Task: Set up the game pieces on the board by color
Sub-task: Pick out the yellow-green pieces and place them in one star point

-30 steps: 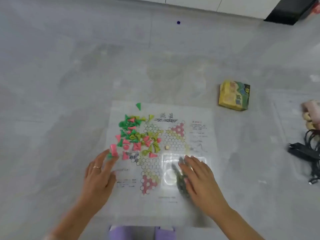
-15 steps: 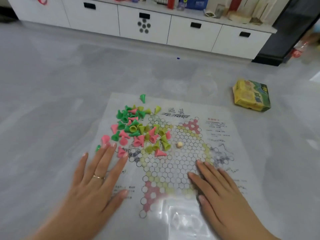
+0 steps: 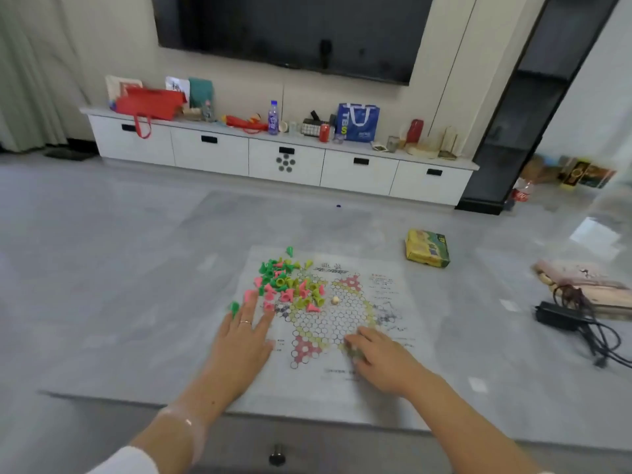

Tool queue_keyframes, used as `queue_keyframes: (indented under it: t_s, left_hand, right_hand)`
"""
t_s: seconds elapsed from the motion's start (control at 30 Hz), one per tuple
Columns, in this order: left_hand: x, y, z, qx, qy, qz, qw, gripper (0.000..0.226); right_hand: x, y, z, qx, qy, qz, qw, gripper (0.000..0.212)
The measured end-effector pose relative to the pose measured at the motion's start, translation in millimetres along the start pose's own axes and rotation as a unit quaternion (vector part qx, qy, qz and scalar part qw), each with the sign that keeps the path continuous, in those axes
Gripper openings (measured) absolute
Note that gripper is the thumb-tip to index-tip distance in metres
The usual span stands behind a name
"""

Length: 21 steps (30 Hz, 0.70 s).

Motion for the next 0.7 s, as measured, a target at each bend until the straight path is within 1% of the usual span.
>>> queue_keyframes:
  t_s: [0.07,0.1,0.2,0.3,0.43,0.53,0.7]
  left_hand:
    - [3,-6,4,0.007,0.001,-0.029,1.000,0.056]
    - [6,-8,5,0.003,0.000,-0.031,1.000,0.056]
    - [14,-20,7,-0.043,-0.012,-0.013,0.999,0.061]
    - [26,-33,6,-0.125,-0.068,0.017,0.990,0.063]
    - [38,-43,6,-0.240,-0.152,0.063,0.957,0.057]
    - [50,-34,6,-0.262,-0.173,0.076,0.946,0.055]
    - [54,-18,1,-0.234,-0.178,0.083,0.952,0.041]
  right_hand:
    - [-5,3,6,0.011,0.013,0.014,1.000,0.043]
    - [-6,3,9,0.036,0.006,0.018,0.999,0.042]
    - [-5,2,17,0.130,-0.048,0.001,0.990,0.042]
    - [2,6,17,0.172,-0.093,0.011,0.981,0.040]
    - [21,21,11,0.215,-0.141,0.022,0.966,0.038]
    - [45,32,9,0.212,-0.188,0.007,0.959,0.035]
    - [85,52,13,0.170,-0.237,-0.009,0.956,0.029]
Point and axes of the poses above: each hand's wrist, its own x-axis towards the middle knuckle, its own z-axis out of the back of the hand, y = z × x, the point moved 1 cm from there along x, towards the middle knuckle, and after that the axes turned 15 degrees about -z, right-handed, at the moved point
